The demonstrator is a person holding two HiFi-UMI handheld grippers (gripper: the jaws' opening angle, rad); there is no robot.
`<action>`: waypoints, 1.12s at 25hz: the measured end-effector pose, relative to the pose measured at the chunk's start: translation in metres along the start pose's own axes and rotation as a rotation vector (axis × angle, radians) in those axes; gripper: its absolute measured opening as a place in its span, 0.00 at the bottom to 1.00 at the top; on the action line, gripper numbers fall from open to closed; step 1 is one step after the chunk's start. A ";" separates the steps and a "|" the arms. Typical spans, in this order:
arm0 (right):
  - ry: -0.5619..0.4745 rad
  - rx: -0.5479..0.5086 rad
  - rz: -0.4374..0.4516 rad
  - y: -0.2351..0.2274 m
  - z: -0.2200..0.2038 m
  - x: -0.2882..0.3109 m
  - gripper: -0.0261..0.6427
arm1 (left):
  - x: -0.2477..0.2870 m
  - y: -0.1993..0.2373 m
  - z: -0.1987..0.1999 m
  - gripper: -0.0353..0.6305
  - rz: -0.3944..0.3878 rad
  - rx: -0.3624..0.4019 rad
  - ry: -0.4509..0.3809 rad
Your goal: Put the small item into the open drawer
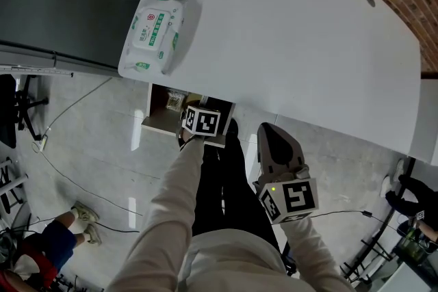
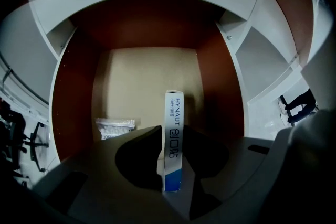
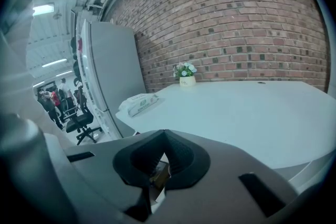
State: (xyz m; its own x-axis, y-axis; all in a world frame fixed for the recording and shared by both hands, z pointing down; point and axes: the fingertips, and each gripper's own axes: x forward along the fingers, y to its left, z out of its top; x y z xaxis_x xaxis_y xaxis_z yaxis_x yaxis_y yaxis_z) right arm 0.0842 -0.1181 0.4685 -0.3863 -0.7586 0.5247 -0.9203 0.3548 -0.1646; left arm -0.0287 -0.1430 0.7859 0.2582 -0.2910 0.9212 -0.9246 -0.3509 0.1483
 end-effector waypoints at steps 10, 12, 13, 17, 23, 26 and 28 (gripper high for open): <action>-0.048 -0.028 0.014 0.008 0.009 -0.007 0.08 | -0.044 -0.002 0.015 0.26 -0.014 -0.051 -0.122; -0.055 -0.029 0.014 0.009 0.009 -0.009 0.08 | -0.063 -0.003 0.025 0.27 -0.009 -0.040 -0.160; -0.058 -0.027 0.014 0.010 0.008 -0.011 0.08 | -0.072 -0.004 0.028 0.27 -0.011 -0.040 -0.179; -0.074 -0.008 0.005 0.014 0.008 -0.019 0.08 | -0.100 -0.007 0.035 0.27 -0.037 -0.057 -0.257; -0.107 -0.007 0.008 0.022 0.014 -0.028 0.08 | -0.161 -0.008 0.051 0.24 -0.034 -0.022 -0.380; -0.130 -0.011 0.013 0.027 0.020 -0.033 0.08 | -0.199 -0.006 0.062 0.21 -0.008 0.018 -0.453; -0.143 -0.016 0.017 0.030 0.023 -0.037 0.08 | -0.220 -0.004 0.066 0.18 0.006 0.012 -0.515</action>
State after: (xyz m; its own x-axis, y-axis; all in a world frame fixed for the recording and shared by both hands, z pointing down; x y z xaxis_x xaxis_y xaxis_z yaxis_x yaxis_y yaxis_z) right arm 0.0692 -0.0918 0.4244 -0.4073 -0.8222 0.3977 -0.9131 0.3759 -0.1580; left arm -0.0632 -0.1366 0.5584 0.3600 -0.6928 0.6249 -0.9241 -0.3570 0.1366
